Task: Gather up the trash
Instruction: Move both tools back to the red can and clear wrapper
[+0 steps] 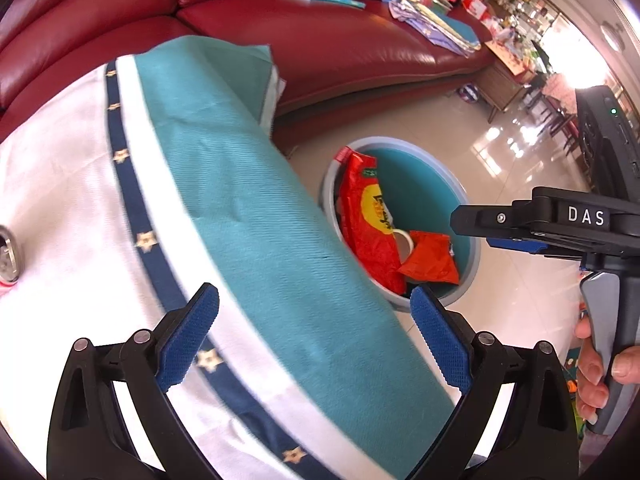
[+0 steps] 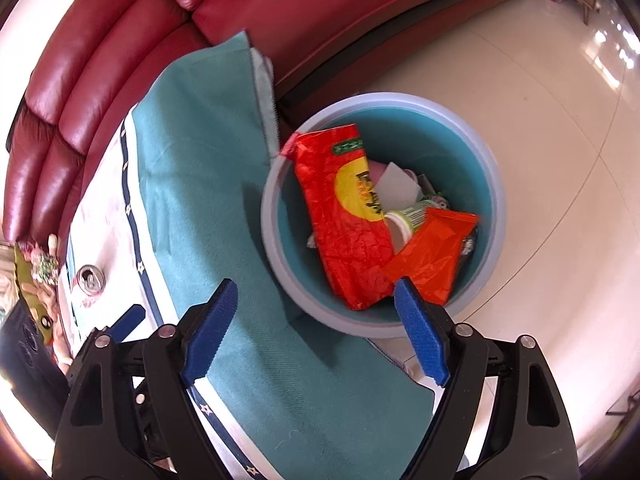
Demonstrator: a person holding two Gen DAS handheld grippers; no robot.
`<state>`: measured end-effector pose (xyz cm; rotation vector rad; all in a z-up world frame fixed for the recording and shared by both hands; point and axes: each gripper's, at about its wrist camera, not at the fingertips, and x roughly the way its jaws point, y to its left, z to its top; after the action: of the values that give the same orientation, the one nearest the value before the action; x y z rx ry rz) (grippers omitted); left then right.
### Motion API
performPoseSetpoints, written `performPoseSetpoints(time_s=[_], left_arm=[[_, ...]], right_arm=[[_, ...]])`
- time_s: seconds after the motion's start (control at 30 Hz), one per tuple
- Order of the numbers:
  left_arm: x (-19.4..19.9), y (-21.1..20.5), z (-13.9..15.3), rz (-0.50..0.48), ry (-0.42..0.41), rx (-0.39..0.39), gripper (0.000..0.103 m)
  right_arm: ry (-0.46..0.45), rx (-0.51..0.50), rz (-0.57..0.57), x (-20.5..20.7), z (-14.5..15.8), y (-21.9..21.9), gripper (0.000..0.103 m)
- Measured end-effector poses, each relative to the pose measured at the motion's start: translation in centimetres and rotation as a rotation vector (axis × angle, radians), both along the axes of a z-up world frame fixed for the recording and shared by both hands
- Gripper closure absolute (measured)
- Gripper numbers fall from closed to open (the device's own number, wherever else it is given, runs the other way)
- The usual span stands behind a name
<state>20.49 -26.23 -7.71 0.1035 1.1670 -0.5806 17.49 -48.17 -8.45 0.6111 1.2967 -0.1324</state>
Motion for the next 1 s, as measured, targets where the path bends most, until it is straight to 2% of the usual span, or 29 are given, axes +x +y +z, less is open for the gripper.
performPoseSetpoints(time_s=[0.1,0.33,0.73,0.87,1.0], left_arm=[[-0.3,3.2,0.7,0.041,-0.021,0.013,0.007],[-0.2,13.5,1.9,0.189,-0.046,0.036,0.007],[-1.1,33.3,2.3,0.507,-0.061,0.072,0.007],[-1.1,37.6,1.3,0.545,-0.042,0.094,0.007],[-0.8,39.9,0.1,0.535,-0.012,0.116,0.007]], right_arm=[[-0.014,-0.016,0.058,0.7,0.5,2.5,0.019],[-0.034,-0.074,0.257,3.7,1.5,11.0,0.019],[-0.122,-0.339,0.838,9.6,5.0,31.8,0.019],[-0.146,-0.427,1.032,11.4,5.6,38.6,0.019],[-0.129,-0.529,1.237,12.0,4.1,44.1,0.019]])
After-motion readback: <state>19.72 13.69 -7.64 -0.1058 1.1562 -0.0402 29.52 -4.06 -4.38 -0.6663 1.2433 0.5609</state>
